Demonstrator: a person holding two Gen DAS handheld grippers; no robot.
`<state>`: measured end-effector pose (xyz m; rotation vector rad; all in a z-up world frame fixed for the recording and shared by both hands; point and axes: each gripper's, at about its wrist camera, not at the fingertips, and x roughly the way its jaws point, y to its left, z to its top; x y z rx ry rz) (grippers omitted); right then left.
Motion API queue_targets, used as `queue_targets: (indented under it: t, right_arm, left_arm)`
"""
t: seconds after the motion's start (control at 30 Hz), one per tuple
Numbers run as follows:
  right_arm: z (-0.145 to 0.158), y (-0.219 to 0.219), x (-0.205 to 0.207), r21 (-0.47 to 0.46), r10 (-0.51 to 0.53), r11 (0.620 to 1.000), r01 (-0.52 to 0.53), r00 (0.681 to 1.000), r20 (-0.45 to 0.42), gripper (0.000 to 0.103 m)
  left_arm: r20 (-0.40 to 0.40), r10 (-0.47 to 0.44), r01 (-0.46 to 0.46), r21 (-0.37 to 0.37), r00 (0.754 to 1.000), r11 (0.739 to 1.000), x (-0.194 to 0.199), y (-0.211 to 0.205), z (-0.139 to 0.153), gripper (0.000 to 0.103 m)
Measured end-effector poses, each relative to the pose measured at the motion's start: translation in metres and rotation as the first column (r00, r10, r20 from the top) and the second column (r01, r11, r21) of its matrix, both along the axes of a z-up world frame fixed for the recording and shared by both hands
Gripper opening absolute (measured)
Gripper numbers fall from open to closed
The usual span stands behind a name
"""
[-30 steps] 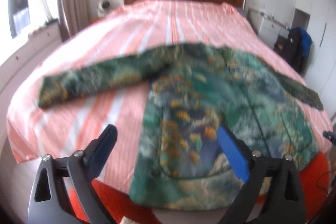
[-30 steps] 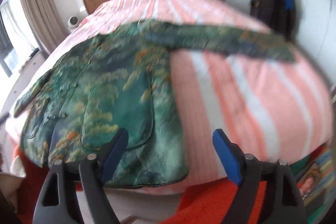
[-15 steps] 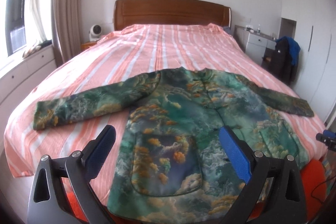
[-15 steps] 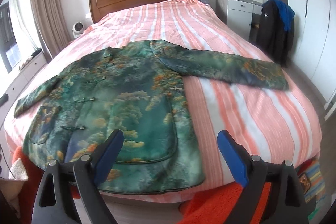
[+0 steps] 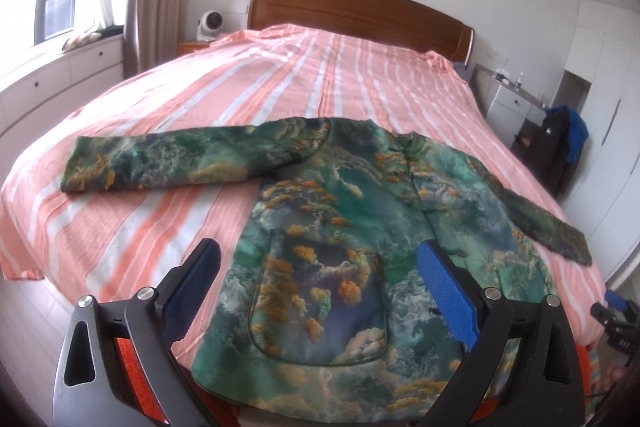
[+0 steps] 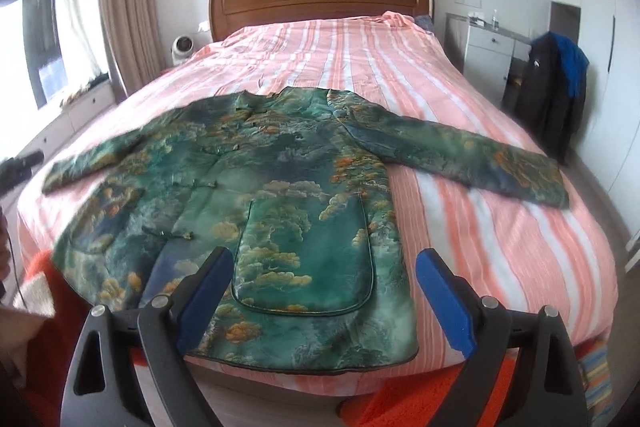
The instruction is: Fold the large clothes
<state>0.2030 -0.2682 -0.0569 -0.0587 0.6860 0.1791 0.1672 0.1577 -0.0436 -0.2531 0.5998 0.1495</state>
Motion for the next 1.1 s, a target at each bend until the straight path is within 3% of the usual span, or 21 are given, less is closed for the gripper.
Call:
queue_targets:
  t: [0.4,1.1]
  right_arm:
    - [-0.004,0.011,0.001,-0.043,0.017,0.999,-0.017,1.0,0.004,0.092]
    - [-0.014,0.016,0.002,-0.03,0.02,0.999,-0.021,1.0,-0.024,0.092]
  left_arm:
    - [-0.045,-0.097,0.1,0.093,0.994,0.991,0.006,-0.031,-0.003,0.099]
    - [-0.102,-0.093,0.107,0.138,0.99,0.985,0.014,-0.037,-0.014,0.099]
